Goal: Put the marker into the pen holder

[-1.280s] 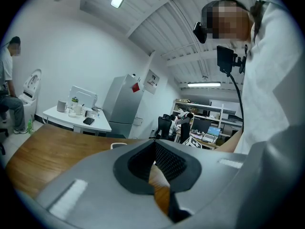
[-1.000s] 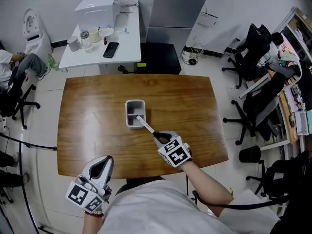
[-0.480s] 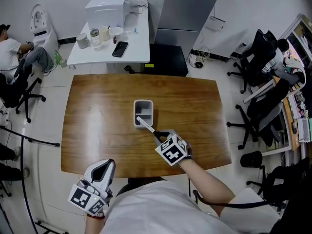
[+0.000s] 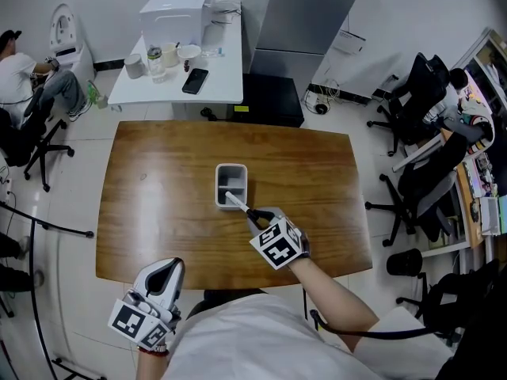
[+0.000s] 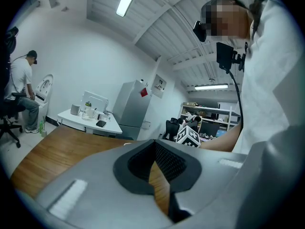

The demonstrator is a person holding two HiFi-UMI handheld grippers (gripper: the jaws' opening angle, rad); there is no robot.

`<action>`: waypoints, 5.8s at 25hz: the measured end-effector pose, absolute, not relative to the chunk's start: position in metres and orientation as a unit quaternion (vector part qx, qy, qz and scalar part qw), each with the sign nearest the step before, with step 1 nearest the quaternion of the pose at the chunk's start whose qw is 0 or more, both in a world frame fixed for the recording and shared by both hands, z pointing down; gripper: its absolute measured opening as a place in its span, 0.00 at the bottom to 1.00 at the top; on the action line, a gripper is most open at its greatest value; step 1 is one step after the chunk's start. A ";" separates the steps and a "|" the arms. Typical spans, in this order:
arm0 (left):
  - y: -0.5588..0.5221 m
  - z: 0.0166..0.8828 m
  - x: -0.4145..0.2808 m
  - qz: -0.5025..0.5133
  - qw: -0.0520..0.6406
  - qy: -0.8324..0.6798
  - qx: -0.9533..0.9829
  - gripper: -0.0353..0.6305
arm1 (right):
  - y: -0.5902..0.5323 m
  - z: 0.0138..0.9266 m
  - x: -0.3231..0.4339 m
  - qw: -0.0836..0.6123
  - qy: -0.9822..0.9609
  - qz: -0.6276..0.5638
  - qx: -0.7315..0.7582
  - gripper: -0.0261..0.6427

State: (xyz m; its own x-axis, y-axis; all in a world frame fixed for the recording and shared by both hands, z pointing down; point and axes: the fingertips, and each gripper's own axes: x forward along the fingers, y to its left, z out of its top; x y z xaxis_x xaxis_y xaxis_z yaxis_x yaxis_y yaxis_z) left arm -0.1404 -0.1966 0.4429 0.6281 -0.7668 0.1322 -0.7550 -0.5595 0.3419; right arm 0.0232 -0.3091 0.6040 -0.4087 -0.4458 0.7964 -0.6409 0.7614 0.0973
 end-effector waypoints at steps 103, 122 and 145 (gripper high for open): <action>0.128 0.409 -0.034 -0.015 0.155 -0.359 0.920 0.04 | 0.084 0.413 0.120 0.093 -0.884 0.051 0.456 0.11; 0.211 0.355 -0.076 -0.020 0.092 -0.275 0.957 0.04 | 0.172 0.379 0.020 0.079 -0.887 0.042 0.453 0.11; 0.285 0.336 -0.139 -0.076 0.128 -0.295 0.944 0.04 | 0.251 0.341 -0.014 0.026 -0.885 0.077 0.459 0.09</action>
